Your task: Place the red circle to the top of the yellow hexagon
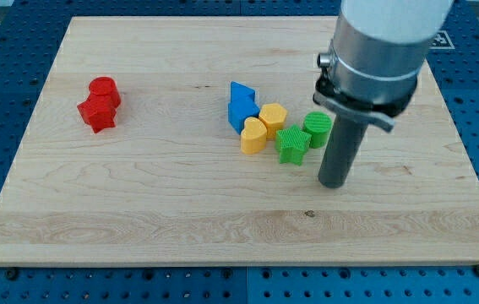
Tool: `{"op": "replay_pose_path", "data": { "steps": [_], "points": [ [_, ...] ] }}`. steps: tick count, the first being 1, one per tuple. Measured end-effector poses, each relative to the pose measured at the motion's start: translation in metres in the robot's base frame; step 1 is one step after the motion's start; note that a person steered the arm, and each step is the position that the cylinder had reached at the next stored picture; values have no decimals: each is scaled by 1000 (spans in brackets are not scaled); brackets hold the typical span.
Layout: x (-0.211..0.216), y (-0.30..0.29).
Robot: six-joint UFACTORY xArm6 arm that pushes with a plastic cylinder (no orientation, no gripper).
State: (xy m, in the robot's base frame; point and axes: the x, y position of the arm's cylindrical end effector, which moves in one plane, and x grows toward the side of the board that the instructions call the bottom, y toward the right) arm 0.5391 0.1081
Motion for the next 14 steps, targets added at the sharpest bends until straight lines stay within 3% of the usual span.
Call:
{"op": "replay_pose_path", "data": {
  "steps": [2,3,5,7,9,10,12,13,14],
  "points": [
    [41,-125],
    [40,-203],
    [-40,-248],
    [-45,-293],
    [-89,-355],
    [-118,-348],
    [-190,-211],
    [-195,-191],
    [-191,-206]
  ]
}}
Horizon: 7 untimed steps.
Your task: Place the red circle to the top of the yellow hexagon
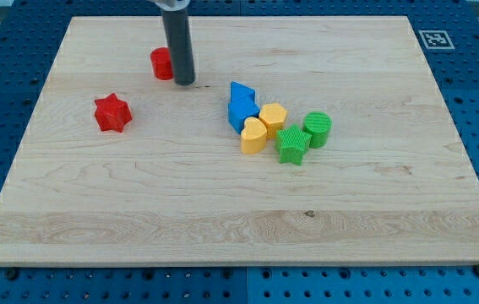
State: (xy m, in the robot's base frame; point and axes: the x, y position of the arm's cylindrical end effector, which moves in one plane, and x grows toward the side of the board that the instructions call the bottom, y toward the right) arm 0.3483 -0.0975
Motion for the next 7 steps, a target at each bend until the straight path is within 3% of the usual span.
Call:
{"op": "replay_pose_path", "data": {
  "steps": [3,4,6,7],
  "points": [
    [-13,-85],
    [-45,-59],
    [-46,73],
    [-46,69]
  ]
}}
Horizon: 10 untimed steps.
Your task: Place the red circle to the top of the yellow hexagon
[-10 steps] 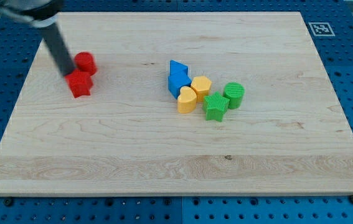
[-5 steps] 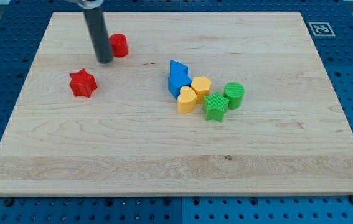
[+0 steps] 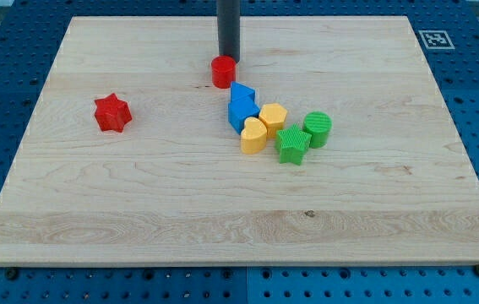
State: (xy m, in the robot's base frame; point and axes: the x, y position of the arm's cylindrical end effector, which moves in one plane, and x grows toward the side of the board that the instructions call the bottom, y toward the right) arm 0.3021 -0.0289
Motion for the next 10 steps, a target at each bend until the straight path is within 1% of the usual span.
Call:
{"op": "replay_pose_path", "data": {
  "steps": [1,2,3,4,5,6,7,8,9,10],
  "points": [
    [0,-45],
    [19,-47],
    [46,1],
    [52,43],
    [42,35],
    [15,47],
    [8,84],
    [23,111],
    [60,111],
    [54,111]
  ]
}}
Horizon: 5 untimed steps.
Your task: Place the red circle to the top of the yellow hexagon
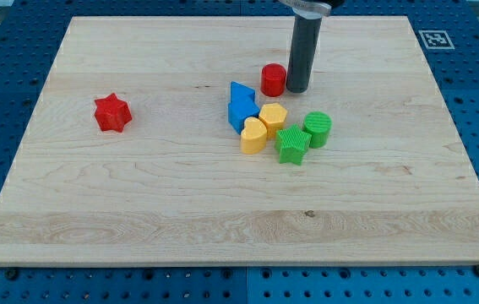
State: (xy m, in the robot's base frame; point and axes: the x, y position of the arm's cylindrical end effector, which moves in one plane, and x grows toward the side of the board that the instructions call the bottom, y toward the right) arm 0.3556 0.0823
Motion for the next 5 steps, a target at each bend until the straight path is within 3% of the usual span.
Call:
{"op": "replay_pose_path", "data": {
  "steps": [1,2,5],
  "points": [
    [-36,-5],
    [-42,-31],
    [10,-32]
  ]
}}
